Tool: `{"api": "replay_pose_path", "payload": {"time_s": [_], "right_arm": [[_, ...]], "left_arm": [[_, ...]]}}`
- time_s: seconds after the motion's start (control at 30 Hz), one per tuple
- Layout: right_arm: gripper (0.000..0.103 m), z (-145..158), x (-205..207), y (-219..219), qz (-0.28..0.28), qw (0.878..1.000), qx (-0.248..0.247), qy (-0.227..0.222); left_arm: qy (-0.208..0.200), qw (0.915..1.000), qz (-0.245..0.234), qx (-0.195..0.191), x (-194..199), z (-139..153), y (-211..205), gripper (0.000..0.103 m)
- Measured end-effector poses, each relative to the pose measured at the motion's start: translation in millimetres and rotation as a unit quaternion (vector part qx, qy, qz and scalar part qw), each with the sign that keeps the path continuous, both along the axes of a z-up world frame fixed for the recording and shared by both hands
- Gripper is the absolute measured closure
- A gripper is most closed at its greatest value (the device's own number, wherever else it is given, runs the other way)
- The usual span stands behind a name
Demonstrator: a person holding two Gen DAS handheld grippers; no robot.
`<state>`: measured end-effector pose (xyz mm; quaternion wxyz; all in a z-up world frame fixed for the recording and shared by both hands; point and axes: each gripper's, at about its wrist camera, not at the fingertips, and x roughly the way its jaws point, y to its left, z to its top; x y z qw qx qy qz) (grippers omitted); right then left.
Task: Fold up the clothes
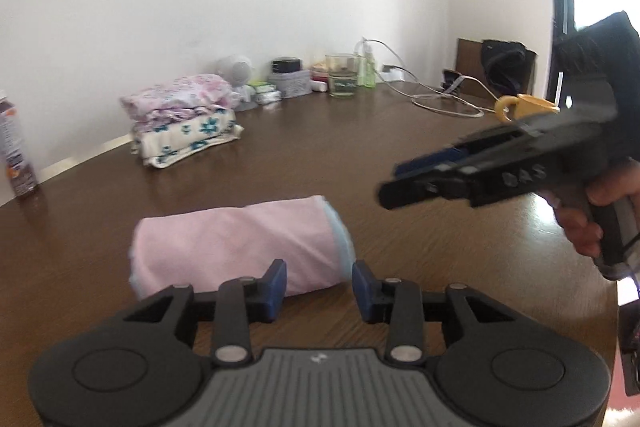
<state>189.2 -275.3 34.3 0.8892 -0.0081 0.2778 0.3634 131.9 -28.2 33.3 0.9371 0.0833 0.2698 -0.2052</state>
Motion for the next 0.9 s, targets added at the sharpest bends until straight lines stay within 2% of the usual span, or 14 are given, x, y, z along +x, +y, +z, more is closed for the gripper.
{"api": "replay_pose_path", "payload": {"time_s": [0.1, 0.13, 0.17, 0.27, 0.33, 0.4, 0.43, 0.47, 0.5, 0.63, 0.8, 0.9], "right_arm": [[0.061, -5, -8, 10, 0.016, 1.000, -0.007, 0.001], [0.061, -7, -9, 17, 0.020, 1.000, -0.009, 0.003], [0.061, -9, -9, 24, 0.020, 1.000, -0.013, 0.004], [0.061, -17, -5, 41, 0.014, 0.999, -0.026, 0.012], [0.062, -23, -1, 46, 0.011, 0.999, -0.036, 0.023], [0.080, -27, 2, 47, 0.010, 0.998, -0.047, 0.027], [0.088, -28, 4, 45, 0.008, 0.998, -0.048, 0.028], [0.089, -27, 5, 42, 0.004, 0.999, -0.046, 0.028], [0.089, -26, 7, 39, -0.003, 0.999, -0.044, 0.028], [0.089, -24, 21, 24, -0.045, 0.998, -0.049, 0.016], [0.084, -20, 24, 5, -0.091, 0.995, -0.038, -0.002], [0.075, -15, 8, 2, -0.090, 0.994, -0.046, -0.030]], "left_arm": [[-0.001, 0.9977, 0.066, -0.018, 11, 8, 39, 0.065], [0.000, 0.9963, 0.083, -0.022, 18, 9, 50, 0.059], [0.002, 0.9952, 0.094, -0.026, 25, 9, 58, 0.056], [0.010, 0.9937, 0.107, -0.031, 46, 5, 75, 0.056], [0.021, 0.9948, 0.090, -0.042, 57, 2, 81, 0.056], [0.035, 0.9957, 0.064, -0.057, 67, -1, 83, 0.057], [0.041, 0.9957, 0.052, -0.064, 69, -3, 84, 0.061], [0.050, 0.9954, 0.040, -0.072, 70, -5, 85, 0.083], [0.062, 0.9944, 0.026, -0.081, 71, -7, 86, 0.095], [0.092, 0.9893, -0.012, -0.113, 61, -12, 84, 0.098], [0.111, 0.9817, -0.059, -0.143, 31, -18, 58, 0.098], [0.108, 0.9824, -0.079, -0.130, 19, -19, 28, 0.098]]}}
